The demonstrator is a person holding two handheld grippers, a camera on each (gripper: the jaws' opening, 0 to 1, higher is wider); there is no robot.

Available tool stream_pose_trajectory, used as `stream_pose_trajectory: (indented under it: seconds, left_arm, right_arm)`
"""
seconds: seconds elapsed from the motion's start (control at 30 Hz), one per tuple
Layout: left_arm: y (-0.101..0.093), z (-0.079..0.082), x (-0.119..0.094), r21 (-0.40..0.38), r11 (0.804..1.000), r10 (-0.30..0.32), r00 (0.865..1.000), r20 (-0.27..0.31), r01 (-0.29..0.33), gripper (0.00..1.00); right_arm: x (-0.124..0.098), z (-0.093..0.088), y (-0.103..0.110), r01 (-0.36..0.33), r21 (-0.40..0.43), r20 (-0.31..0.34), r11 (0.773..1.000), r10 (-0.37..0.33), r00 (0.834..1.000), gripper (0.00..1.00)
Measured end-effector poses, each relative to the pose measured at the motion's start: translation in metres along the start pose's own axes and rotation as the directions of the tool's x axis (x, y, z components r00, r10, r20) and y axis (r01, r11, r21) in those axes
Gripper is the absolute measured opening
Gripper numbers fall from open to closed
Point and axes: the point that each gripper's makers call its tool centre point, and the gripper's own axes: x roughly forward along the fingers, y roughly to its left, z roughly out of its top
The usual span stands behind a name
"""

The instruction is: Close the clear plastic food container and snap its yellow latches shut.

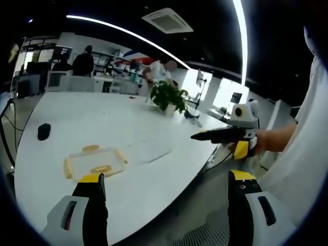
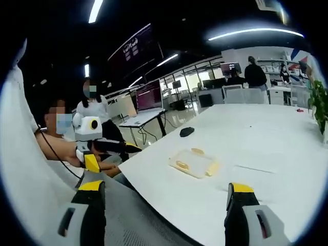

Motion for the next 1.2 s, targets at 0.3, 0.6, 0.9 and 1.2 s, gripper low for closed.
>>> stream_pose_trajectory:
  seconds: [0.3,0.6,0.9,1.2]
  left_arm:
    - [0.011,0.018,-0.004,0.031,1.000,0.006,1.000,0.015,-0.007,0.99]
    - [0.024,0.021,-0.005,0.099,0.995,0.007,1.000,-0.017,-0.005,0.98]
    - [0.038,0.014,-0.003,0.201,0.980,0.002,0.995,-0.103,0.018,0.98]
    - [0.054,0.014,0.002,0.287,0.956,-0.016,0.984,-0.175,0.067,0.98]
  right_arm:
    - [0.009,0.011,-0.003,-0.015,-0.056,-0.005,0.998,0.014,1.000,0.99]
    - [0.019,0.016,-0.010,-0.021,-0.094,-0.025,0.995,0.018,1.000,0.98]
    - [0.030,0.018,-0.021,-0.033,-0.149,-0.061,0.988,0.024,0.998,0.97]
    - [0.043,0.018,-0.040,-0.043,-0.214,-0.110,0.976,0.019,0.994,0.97]
